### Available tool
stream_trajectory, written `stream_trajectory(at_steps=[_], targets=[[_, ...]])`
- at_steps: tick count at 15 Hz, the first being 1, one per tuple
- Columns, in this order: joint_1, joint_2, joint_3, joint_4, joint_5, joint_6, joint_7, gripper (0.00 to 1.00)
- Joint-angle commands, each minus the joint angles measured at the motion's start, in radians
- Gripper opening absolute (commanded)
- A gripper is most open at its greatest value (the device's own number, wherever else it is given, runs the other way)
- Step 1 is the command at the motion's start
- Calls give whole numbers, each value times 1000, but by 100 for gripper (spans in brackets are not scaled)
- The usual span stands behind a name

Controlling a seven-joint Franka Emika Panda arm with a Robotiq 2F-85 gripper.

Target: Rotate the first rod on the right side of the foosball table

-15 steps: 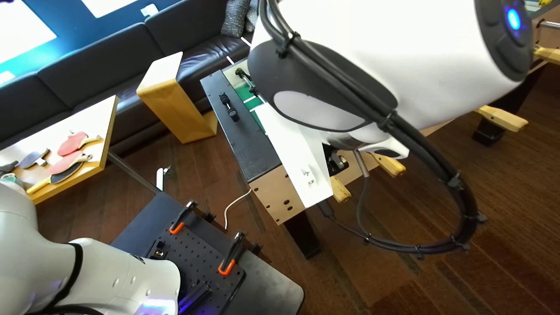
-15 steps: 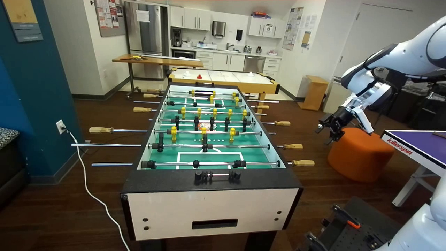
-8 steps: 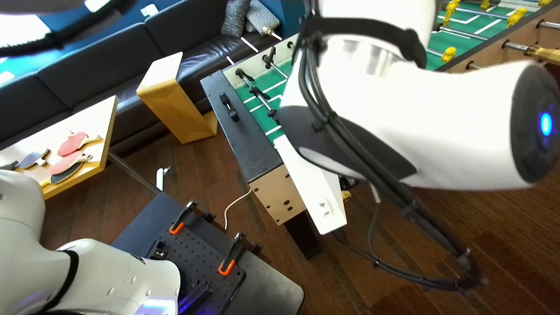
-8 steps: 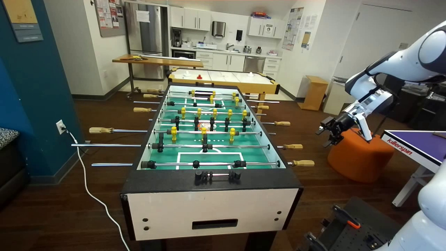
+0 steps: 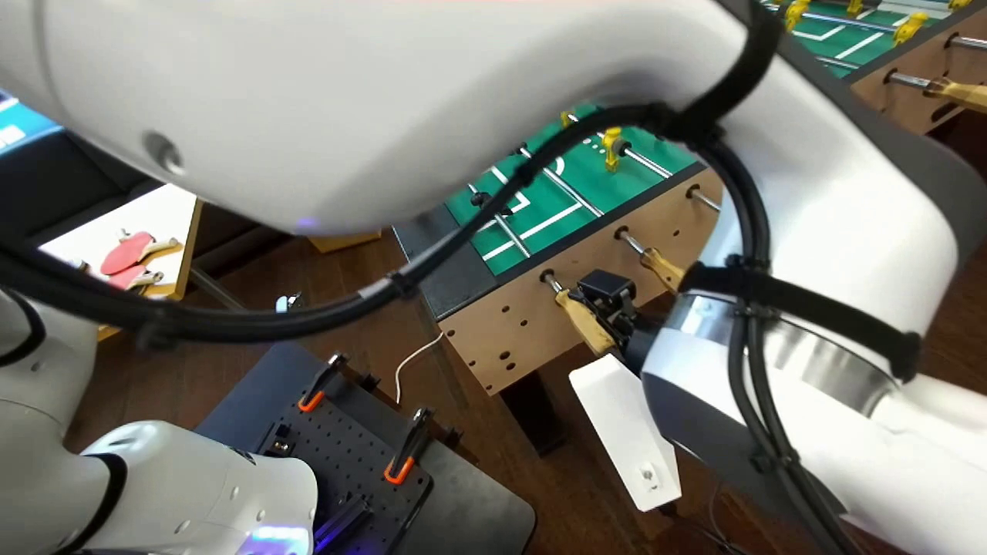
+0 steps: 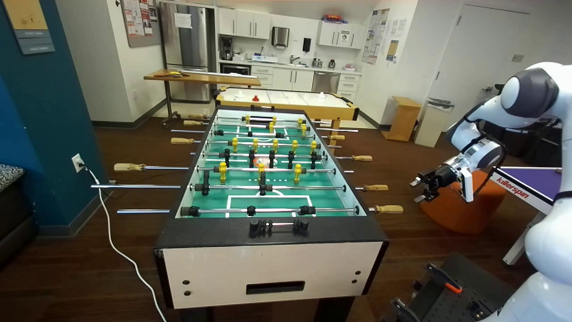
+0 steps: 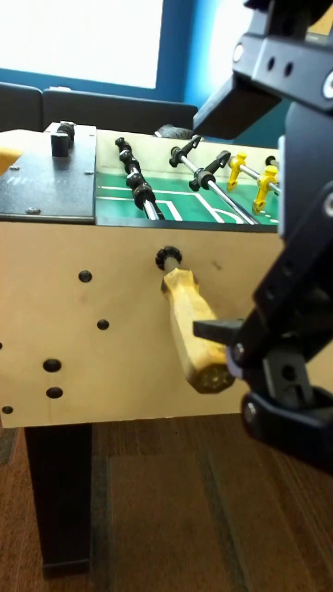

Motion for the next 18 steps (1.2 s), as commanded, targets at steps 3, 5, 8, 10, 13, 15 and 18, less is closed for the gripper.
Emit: stream_trajectory(at_steps=[3, 5, 8, 10, 13, 15, 18], targets=[[-38, 27, 34, 15, -10, 7, 5, 100], [-35, 21, 34, 15, -10, 7, 5, 100], [-69, 31, 56, 14, 25, 8, -90, 100], [-95, 43, 63, 10, 30, 18, -188, 100], [-144, 70, 74, 12, 50, 24, -343, 100], [-178, 99, 84, 20, 72, 3, -440, 100], [-220, 157, 110, 40, 108, -19, -534, 100]])
